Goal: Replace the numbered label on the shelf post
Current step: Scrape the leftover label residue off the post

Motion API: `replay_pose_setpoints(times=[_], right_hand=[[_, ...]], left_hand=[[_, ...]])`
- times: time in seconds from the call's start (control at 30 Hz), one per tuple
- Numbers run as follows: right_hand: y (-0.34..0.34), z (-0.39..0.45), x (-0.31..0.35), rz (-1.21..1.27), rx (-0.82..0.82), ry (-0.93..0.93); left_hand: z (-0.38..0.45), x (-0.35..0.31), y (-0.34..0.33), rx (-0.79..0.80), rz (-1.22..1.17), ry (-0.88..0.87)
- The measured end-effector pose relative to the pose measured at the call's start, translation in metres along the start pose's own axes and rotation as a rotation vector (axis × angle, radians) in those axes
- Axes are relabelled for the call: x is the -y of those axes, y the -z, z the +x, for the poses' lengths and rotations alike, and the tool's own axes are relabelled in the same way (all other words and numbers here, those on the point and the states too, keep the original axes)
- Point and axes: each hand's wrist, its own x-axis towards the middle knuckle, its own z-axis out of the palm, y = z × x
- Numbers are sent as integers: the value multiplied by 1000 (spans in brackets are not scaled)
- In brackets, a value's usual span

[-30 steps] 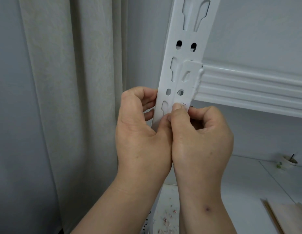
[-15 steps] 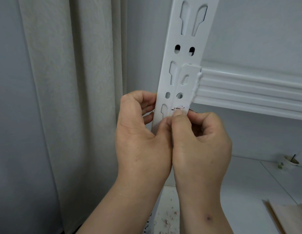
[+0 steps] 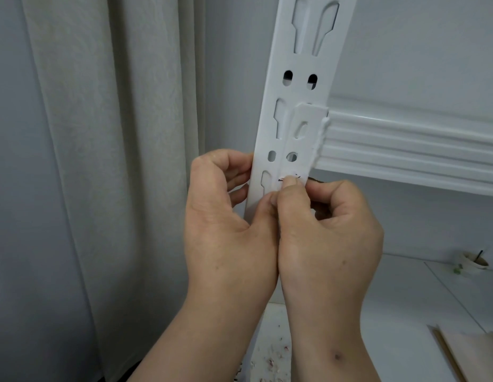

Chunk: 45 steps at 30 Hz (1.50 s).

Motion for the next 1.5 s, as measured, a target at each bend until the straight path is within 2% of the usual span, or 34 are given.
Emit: replay_pose_setpoints(times=[0.33, 0.8, 1.13, 1.5], right_hand=[[1, -2, 3, 55, 4, -71], [0, -1, 1, 22, -3, -19], [2, -3, 4, 79, 5, -90], [-1, -1, 2, 70, -4, -68]], left_hand=[[0, 0, 1, 3, 14, 6], [0, 0, 0, -10, -4, 4], [0, -2, 1, 8, 27, 10], [-1, -2, 1, 8, 8, 24]])
